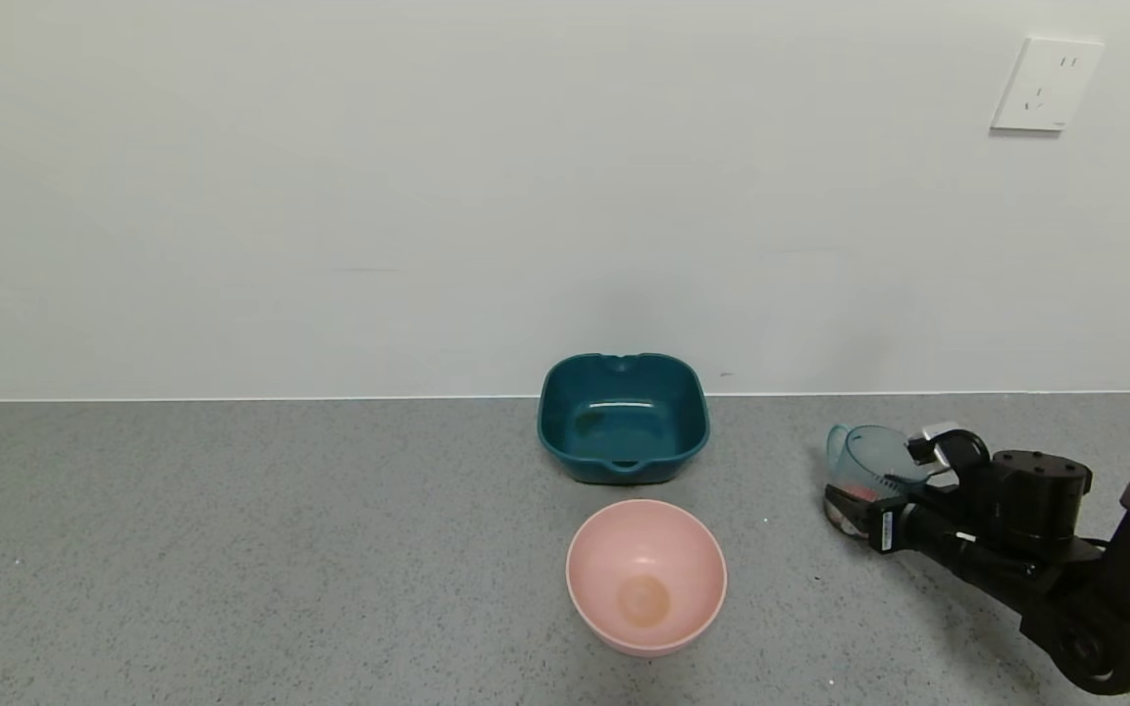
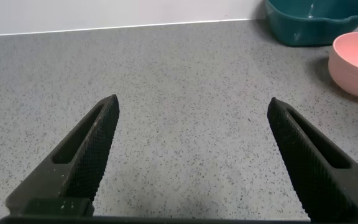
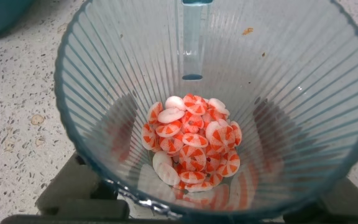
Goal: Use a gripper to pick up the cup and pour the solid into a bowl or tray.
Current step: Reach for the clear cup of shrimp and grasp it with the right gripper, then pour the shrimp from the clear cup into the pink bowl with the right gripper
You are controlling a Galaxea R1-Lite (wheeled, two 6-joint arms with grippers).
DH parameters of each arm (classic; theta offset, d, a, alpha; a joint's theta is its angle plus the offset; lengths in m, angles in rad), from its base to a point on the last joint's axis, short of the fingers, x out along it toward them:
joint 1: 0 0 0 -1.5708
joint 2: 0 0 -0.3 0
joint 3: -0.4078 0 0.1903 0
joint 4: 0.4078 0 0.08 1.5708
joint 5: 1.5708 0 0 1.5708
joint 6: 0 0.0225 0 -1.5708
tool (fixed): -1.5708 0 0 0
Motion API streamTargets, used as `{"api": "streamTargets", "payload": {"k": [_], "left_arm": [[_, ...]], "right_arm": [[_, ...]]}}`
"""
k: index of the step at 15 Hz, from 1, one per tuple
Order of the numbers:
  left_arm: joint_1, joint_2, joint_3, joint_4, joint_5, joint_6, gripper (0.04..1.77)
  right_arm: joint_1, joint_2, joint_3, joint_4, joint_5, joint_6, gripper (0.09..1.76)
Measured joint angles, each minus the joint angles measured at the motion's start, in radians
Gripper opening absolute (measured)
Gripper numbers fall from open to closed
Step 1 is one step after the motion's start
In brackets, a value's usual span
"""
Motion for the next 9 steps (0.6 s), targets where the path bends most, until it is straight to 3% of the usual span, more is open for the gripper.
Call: {"api": "streamTargets", "payload": {"k": [9], "left_arm": [[0.000, 0.000, 0.000, 0.000, 0.000, 0.000, 1.72]], "right_arm": [[-0.001, -0.014, -0.001, 0.001, 0.000, -0.003, 1.35]]}}
